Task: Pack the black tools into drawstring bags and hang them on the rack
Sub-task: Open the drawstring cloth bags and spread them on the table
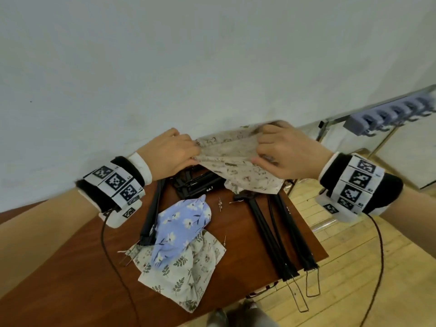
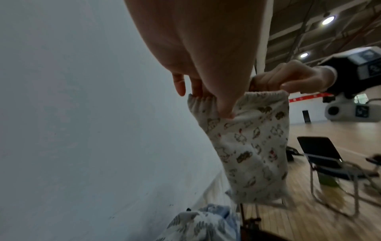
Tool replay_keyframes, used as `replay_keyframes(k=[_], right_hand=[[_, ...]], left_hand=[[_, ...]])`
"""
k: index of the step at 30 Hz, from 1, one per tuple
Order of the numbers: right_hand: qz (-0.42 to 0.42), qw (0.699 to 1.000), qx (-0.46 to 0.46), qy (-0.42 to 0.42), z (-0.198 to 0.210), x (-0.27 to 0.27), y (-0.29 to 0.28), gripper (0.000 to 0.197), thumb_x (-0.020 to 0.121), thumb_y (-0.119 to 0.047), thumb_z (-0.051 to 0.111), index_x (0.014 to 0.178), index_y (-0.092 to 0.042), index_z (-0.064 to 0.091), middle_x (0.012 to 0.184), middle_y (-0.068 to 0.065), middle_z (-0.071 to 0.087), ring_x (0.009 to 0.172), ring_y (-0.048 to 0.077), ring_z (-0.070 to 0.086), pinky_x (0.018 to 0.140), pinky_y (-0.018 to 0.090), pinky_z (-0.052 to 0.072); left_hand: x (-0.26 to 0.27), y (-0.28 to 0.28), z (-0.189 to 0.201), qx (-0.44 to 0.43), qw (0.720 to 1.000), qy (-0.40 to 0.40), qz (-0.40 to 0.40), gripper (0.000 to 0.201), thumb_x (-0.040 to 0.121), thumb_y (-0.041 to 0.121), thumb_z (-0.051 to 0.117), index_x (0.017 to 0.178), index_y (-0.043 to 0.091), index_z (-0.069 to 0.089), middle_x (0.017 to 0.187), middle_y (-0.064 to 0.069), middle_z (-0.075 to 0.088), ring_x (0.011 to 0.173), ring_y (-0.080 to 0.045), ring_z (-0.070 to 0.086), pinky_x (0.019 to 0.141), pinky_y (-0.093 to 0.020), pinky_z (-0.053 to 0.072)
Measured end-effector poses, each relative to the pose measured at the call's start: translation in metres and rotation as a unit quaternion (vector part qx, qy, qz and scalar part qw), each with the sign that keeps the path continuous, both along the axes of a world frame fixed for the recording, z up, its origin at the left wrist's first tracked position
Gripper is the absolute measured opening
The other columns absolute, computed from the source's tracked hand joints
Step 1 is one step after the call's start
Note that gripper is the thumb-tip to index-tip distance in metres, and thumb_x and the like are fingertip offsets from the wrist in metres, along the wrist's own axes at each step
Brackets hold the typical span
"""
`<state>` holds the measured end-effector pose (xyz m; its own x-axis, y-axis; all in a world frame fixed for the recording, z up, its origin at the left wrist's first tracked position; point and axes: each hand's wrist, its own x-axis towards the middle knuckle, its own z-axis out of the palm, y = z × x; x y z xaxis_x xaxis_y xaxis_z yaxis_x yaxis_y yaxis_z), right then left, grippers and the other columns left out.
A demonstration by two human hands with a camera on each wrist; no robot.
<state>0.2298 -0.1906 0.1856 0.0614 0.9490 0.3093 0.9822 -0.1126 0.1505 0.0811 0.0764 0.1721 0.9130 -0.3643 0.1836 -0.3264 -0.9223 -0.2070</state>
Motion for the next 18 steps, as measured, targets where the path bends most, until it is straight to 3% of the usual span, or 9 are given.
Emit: replay_keyframes(k=[2,4,6,8,11,13,15,16,18], right_hand=[[-0.027,0.988,0.016,0.148,0.008,0.003,-0.004,0.045,0.096,-0.048,0.048,0.068,-0.016,0.063,0.066,-0.005,0.056,0.069,0.018,0.046,0.083,0.026,0.037],[-0.065,0.945,0.057,0.317,0.017,0.01,-0.005,0.034,0.092,-0.04,0.057,0.078,-0.013,0.07,0.071,0.003,0.062,0.071,0.023,0.052,0.072,0.026,0.04],[-0.1,0.959,0.078,0.256,0.019,0.027,-0.007,0.034,0.091,-0.042,0.057,0.079,-0.013,0.07,0.068,-0.001,0.059,0.073,0.018,0.051,0.069,0.03,0.04],[-0.135,0.983,-0.048,0.11,0.013,0.036,-0.01,0.042,0.093,-0.052,0.046,0.083,-0.017,0.068,0.07,-0.006,0.056,0.077,0.014,0.049,0.081,0.036,0.039],[-0.189,0.96,-0.206,0.023,-0.004,0.038,-0.017,0.046,0.091,-0.062,0.036,0.087,-0.024,0.063,0.077,-0.013,0.052,0.082,0.01,0.042,0.093,0.04,0.036],[-0.228,0.952,-0.188,0.075,-0.006,0.04,-0.027,0.057,0.083,-0.071,0.034,0.083,-0.021,0.063,0.081,-0.009,0.054,0.086,0.013,0.043,0.088,0.039,0.038],[-0.247,0.946,-0.14,0.156,-0.009,0.045,-0.04,0.06,0.08,-0.07,0.043,0.076,-0.015,0.065,0.09,-0.003,0.053,0.089,0.016,0.044,0.082,0.036,0.039],[-0.246,0.942,-0.12,0.192,-0.009,0.046,-0.047,0.054,0.082,-0.064,0.052,0.074,-0.012,0.065,0.097,-0.003,0.051,0.091,0.016,0.043,0.082,0.033,0.039],[-0.249,0.925,-0.093,0.271,-0.008,0.047,-0.061,0.041,0.084,-0.048,0.066,0.071,-0.009,0.064,0.101,-0.004,0.051,0.087,0.012,0.048,0.079,0.027,0.041]], left_hand=[[0.006,-0.004,0.006,-0.111,0.991,0.03,0.068,0.036,0.097,0.046,0.038,0.085,0.018,0.057,0.073,-0.003,0.06,0.068,-0.023,0.056,0.064,-0.033,0.044],[0.012,-0.003,0.01,-0.288,0.945,0.049,0.146,0.03,0.093,0.044,0.05,0.079,0.018,0.055,0.068,-0.006,0.059,0.062,-0.025,0.056,0.06,-0.034,0.045],[0.018,-0.001,0.013,-0.354,0.918,0.034,0.174,0.025,0.09,0.036,0.061,0.077,0.014,0.059,0.071,-0.007,0.061,0.066,-0.024,0.057,0.062,-0.031,0.045],[0.024,-0.002,0.012,-0.329,0.929,0.044,0.161,0.024,0.087,0.031,0.066,0.074,0.013,0.058,0.074,-0.003,0.058,0.069,-0.022,0.053,0.066,-0.029,0.041],[0.03,-0.008,0.008,-0.304,0.943,0.037,0.131,0.027,0.082,0.032,0.071,0.073,0.008,0.061,0.095,0.0,0.058,0.081,-0.017,0.054,0.076,-0.027,0.042],[0.031,-0.01,0.006,-0.314,0.937,0.029,0.149,0.031,0.081,0.037,0.072,0.076,0.006,0.065,0.104,0.002,0.058,0.087,-0.014,0.055,0.081,-0.026,0.042],[0.031,-0.013,0.003,-0.338,0.922,0.071,0.172,0.039,0.079,0.042,0.071,0.067,0.008,0.059,0.077,0.002,0.056,0.067,-0.013,0.051,0.068,-0.025,0.042],[0.031,-0.016,0.001,-0.347,0.915,0.101,0.177,0.046,0.078,0.043,0.071,0.058,0.009,0.048,0.06,0.001,0.045,0.055,-0.012,0.04,0.058,-0.023,0.035],[0.03,-0.025,-0.001,-0.381,0.897,0.145,0.168,0.057,0.077,0.041,0.073,0.052,0.012,0.031,0.048,0.003,0.024,0.046,-0.011,0.023,0.051,-0.02,0.023]])
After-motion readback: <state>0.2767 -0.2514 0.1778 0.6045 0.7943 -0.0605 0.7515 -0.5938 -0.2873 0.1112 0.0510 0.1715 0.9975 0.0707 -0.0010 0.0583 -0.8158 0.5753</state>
